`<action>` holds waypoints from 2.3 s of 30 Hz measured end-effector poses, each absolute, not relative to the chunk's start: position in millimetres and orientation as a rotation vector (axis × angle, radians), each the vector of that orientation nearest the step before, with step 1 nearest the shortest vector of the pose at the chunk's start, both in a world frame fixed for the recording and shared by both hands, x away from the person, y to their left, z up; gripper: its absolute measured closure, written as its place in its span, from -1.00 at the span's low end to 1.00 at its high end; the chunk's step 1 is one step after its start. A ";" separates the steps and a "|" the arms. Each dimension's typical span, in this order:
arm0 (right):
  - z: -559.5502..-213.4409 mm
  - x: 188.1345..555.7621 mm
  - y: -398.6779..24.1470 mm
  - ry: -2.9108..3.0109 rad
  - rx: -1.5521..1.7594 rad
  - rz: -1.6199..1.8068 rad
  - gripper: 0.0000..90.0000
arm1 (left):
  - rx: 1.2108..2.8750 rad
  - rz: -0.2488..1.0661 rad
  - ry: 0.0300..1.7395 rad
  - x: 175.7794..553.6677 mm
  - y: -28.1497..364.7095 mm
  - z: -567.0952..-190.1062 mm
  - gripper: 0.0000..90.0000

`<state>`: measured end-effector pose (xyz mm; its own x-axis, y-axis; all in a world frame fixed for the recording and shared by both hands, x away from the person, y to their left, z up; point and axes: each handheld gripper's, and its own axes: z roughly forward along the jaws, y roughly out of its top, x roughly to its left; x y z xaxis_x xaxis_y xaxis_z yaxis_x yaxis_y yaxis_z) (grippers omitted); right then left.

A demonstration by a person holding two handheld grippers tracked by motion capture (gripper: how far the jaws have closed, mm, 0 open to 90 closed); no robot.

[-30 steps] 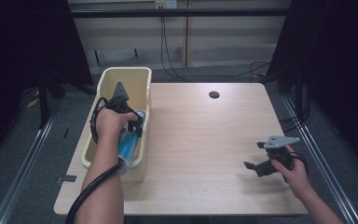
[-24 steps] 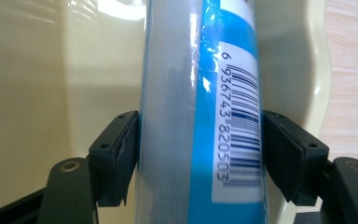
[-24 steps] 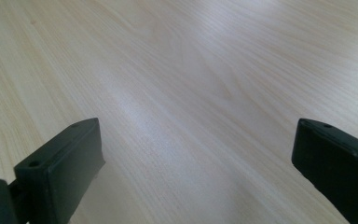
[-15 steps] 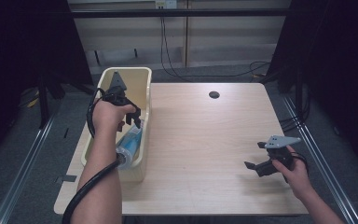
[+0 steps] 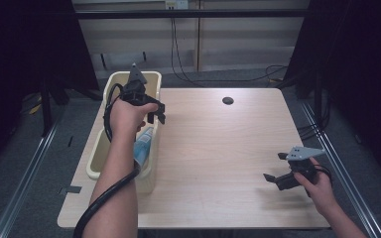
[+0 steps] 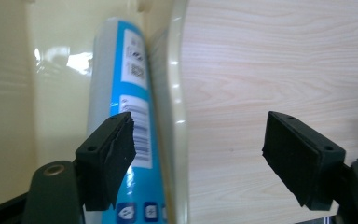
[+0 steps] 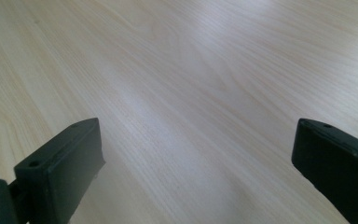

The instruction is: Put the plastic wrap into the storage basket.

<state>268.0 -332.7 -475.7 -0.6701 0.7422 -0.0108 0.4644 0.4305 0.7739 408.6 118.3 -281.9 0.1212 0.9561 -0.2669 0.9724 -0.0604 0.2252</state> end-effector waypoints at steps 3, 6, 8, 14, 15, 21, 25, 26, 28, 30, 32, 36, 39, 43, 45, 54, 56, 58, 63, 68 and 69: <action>-474.4 266.7 -336.9 2.320 1.037 1.111 -0.96 | 2.061 -0.054 1.830 409.6 110.4 -278.2 -0.51; -473.5 266.5 -338.7 2.306 1.058 1.104 -0.96 | 2.072 -0.045 1.795 409.3 101.3 -278.7 -0.55; -473.8 266.0 -338.0 2.309 1.059 1.103 -0.96 | 2.091 -0.055 1.774 409.2 95.8 -279.7 -0.58; -474.0 266.0 -338.2 2.315 1.054 1.101 -0.96 | 2.086 -0.037 1.712 411.3 82.0 -276.2 -0.62; -474.2 266.1 -338.4 2.310 1.059 1.099 -0.96 | 2.092 -0.044 1.707 411.6 80.1 -276.7 -0.62; -474.1 268.9 -337.7 2.322 1.051 1.105 -0.96 | 2.113 -0.053 1.665 411.5 66.9 -284.0 -0.67; -473.6 269.1 -335.2 2.317 1.053 1.108 -0.96 | 2.126 -0.066 1.641 411.4 57.8 -288.5 -0.69; -473.7 269.5 -335.5 2.325 1.052 1.116 -0.96 | 2.122 -0.064 1.637 412.0 56.4 -290.0 -0.69; -474.9 270.3 -335.2 2.317 1.058 1.113 -0.96 | 2.131 -0.063 1.633 413.6 53.2 -292.8 -0.70; -476.2 272.1 -335.6 2.334 1.046 1.115 -0.96 | 2.137 -0.056 1.622 414.6 48.0 -295.1 -0.72; -475.9 272.8 -335.5 2.327 1.052 1.108 -0.96 | 2.136 -0.053 1.598 414.0 42.0 -298.0 -0.73; -475.3 275.6 -334.6 2.329 1.052 1.119 -0.96 | 2.158 -0.075 1.561 413.4 29.8 -306.3 -0.76; -476.2 274.2 -332.8 2.329 1.047 1.106 -0.96 | 2.164 -0.064 1.539 413.1 24.2 -311.5 -0.77; -474.6 271.8 -334.1 2.329 1.037 1.110 -0.96 | 2.174 -0.071 1.514 409.8 15.5 -320.7 -0.78; -474.6 271.8 -334.8 2.326 1.043 1.107 -0.96 | 2.199 -0.059 1.500 408.1 10.3 -324.6 -0.79; -474.4 271.1 -331.4 2.332 1.030 1.109 -0.96 | 2.237 -0.077 1.437 401.5 -8.5 -340.2 -0.79; -474.9 271.1 -331.8 2.339 1.031 1.110 -0.96 | 2.233 -0.076 1.436 399.7 -13.2 -344.4 -0.80; -475.2 270.9 -331.9 2.331 1.031 1.102 -0.96 | 2.241 -0.084 1.421 398.4 -16.6 -348.0 -0.80; -474.1 270.5 -332.4 2.326 1.031 1.111 -0.96 | 2.244 -0.088 1.391 395.2 -22.5 -351.9 -0.81; -474.8 270.1 -331.9 2.325 1.025 1.109 -0.96 | 2.243 -0.084 1.370 390.3 -24.6 -355.3 -0.82; -475.0 270.1 -331.9 2.326 1.024 1.108 -0.96 | 2.241 -0.084 1.377 389.6 -25.0 -356.4 -0.83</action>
